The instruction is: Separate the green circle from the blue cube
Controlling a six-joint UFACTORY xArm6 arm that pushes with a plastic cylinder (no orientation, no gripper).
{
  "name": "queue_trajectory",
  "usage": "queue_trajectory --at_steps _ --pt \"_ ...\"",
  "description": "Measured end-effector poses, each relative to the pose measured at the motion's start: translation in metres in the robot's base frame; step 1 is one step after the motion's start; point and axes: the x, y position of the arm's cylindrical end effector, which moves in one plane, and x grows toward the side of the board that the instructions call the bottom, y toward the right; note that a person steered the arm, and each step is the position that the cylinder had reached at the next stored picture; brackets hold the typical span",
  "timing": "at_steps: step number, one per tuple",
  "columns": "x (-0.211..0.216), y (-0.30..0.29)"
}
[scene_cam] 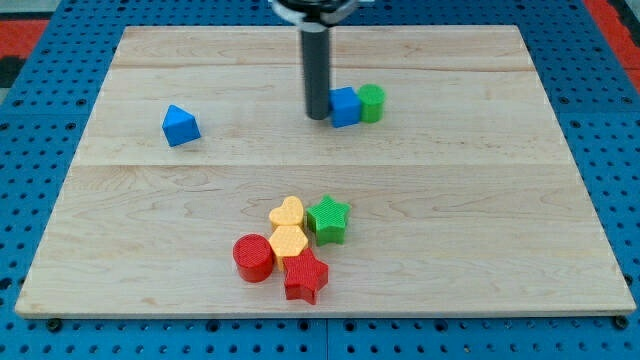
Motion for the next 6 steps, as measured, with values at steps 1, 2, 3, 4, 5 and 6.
queue_trajectory --at_steps 1,2,3,4,5,6 --pt "-0.044 -0.007" --pt "-0.053 0.007" --pt "-0.015 0.066" --pt "0.023 0.098" --pt "0.016 0.092" --pt "-0.051 0.086"
